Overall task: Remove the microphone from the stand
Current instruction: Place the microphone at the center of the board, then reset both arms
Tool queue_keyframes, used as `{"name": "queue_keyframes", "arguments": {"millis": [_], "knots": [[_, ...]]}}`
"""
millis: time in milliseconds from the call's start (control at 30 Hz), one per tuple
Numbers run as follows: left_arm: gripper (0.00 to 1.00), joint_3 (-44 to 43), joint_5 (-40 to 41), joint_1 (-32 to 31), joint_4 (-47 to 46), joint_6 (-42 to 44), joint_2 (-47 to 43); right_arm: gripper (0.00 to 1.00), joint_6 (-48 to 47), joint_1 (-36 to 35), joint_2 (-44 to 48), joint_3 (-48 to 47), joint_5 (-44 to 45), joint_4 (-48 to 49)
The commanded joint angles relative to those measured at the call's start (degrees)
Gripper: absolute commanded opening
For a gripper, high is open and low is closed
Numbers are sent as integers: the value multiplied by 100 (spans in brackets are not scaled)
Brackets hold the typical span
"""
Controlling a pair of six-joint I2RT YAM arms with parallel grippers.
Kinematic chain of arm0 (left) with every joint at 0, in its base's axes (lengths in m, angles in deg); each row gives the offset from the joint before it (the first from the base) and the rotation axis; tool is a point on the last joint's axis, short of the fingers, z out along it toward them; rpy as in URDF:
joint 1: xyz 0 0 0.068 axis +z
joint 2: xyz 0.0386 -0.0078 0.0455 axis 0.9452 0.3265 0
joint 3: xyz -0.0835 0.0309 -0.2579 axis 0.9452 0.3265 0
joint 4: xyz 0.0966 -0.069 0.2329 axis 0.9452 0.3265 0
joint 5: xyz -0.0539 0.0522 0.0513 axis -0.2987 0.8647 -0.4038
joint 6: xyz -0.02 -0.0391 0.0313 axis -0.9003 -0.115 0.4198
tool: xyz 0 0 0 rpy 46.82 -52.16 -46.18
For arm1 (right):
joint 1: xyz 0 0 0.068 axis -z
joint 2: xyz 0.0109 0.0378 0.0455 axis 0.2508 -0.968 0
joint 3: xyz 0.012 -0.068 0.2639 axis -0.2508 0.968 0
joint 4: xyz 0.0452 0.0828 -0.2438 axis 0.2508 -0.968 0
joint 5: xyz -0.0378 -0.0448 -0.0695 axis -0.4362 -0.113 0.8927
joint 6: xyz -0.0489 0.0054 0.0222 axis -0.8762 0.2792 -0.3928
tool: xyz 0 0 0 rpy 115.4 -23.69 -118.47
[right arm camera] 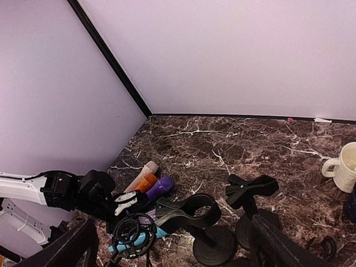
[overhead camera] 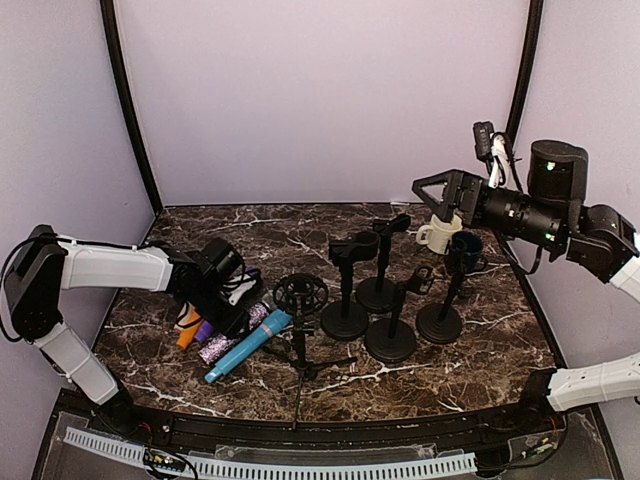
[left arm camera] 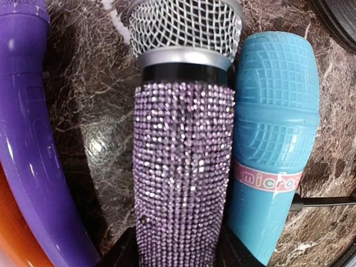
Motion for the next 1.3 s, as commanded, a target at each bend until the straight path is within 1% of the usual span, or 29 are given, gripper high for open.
{"name": "queue_keyframes", "arguments": {"millis": [0,100,267,367,433,500,600,700,767,833,933,1000,1033,1067,1100,1133,1167,1200,1233,1267], "knots": [[54,9,-62,43,-113,88,-57,94,87,45,101,50,51,96],[60,7,-83,41,-116,79,-99,94,102,48,111,59,40,96],[62,-29,24,38,-85,102,-223,94,88,48,119,45,49,70],[64,-165,123,39,-59,76,-556,94,-16,49,39,-95,116,-29],[69,-333,138,38,-37,103,-803,94,-131,49,-73,-247,187,-131],[75,-562,95,43,-50,151,-1024,98,-297,49,-243,-414,275,-230],[85,-992,36,51,-107,169,-1151,98,-551,110,-591,-702,451,-328],[89,-1649,-113,97,-255,110,-984,98,-704,375,-1053,-986,234,-279],[91,-2026,-237,168,-449,50,-769,99,-822,687,-1383,-1179,-31,-242],[91,-2379,-287,316,-669,-24,-508,98,-926,1157,-1693,-1342,-242,-246],[91,-2801,-482,676,-1054,-141,-97,98,-954,2097,-1987,-1311,-868,-31],[91,-2850,-688,1033,-1361,-275,39,99,-943,2770,-2076,-1140,-1352,254],[91,-2832,-763,1309,-1462,-306,64,99,-944,3071,-2099,-1025,-1460,370],[91,-2740,-779,1451,-1684,-373,67,99,-966,3366,-2111,-914,-1533,469],[91,-2672,-832,1765,-1930,-398,51,99,-992,3609,-2121,-754,-1571,564],[91,-2460,-862,1917,-2085,-470,-37,99,-1009,3866,-2115,-667,-1595,652],[91,-2334,-934,2261,-2238,-518,-98,98,-1029,4101,-2088,-480,-1594,761],[91,-2011,-966,2446,-2583,-648,-255,98,-1047,4308,-2054,-299,-1572,876],[91,-1828,-1030,2796,-2974,-716,-338,98,-1067,4505,-1994,-106,-1554,1020],[91,-1476,-1054,2986,-3144,-864,-535,98,-1076,4677,-1917,105,-1508,1201]]}}
